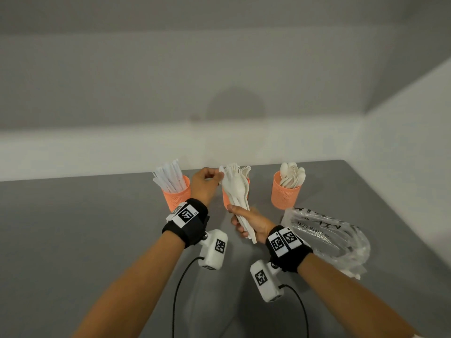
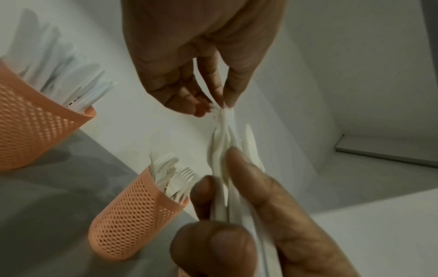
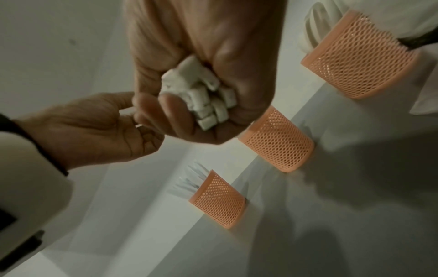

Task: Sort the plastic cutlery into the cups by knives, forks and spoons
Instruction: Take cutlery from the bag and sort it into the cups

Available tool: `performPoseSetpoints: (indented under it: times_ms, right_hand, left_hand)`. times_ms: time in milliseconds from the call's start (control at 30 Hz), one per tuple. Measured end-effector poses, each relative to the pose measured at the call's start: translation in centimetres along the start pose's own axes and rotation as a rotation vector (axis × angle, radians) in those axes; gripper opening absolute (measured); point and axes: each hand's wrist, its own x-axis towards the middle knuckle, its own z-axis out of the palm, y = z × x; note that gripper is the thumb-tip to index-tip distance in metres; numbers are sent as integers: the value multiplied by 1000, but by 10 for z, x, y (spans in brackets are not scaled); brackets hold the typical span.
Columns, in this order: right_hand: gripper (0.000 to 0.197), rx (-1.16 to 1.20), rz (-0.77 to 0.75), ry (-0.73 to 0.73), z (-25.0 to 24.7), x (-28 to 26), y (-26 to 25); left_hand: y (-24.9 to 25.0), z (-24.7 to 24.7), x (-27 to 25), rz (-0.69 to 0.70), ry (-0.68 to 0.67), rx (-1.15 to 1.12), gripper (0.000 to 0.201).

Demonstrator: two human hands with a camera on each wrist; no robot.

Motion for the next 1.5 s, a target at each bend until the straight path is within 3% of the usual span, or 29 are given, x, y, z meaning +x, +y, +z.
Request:
performPoseSetpoints:
  times_ms: [100,200,433,600,700,767,867,933,1000,1133,1233,1367,1500]
  right_hand:
    - [26,50,-41,8,-4,0,-1]
    - [28,108,-75,50,-6,2,-2]
    - [29,60,-90,45,-7,8,-1]
    - [25,103,-31,-6,-14,8,4]
    - [26,114,22,-82,-18,5,6]
    - [25,108,66,-152,-18,3,5]
    - [25,88,110,-235,-16,1,2]
    - [24,82,112,-262,-16,0,0]
    - [24,87,115,-270,-17,-1,0]
    - [36,85,110,-229,-21,-1,0]
    - [44,69,83,-196,-20,-1,-4]
    - [43,85,55,-148,-19,-1,-6]
    - [38,93,29,-120,-18,-1,-7]
  left_hand:
    - [1,-2,1,12,81,-34,3]
    - [-3,-3,-3,-17,114,-99,6]
    - [-21,6,-27,-107,-124,-44,20]
    - [-7,-1,-21,-82,61,-219,27]
    - [5,-8,-8,40,111,-56,25]
    - [12,-10,-2,74,4,22,19]
    - [21,-6,-3,8,-224,123,6]
    - [21,-3,-2,-16,-281,159,22]
    - [20,-1,-1,-19,-269,182,33]
    - [19,2,9,-7,-197,202,16]
    - [18,6,14,56,-108,239,13]
    - [17,11,11,94,-14,148,18]
    - [17,13,6,92,-8,83,17]
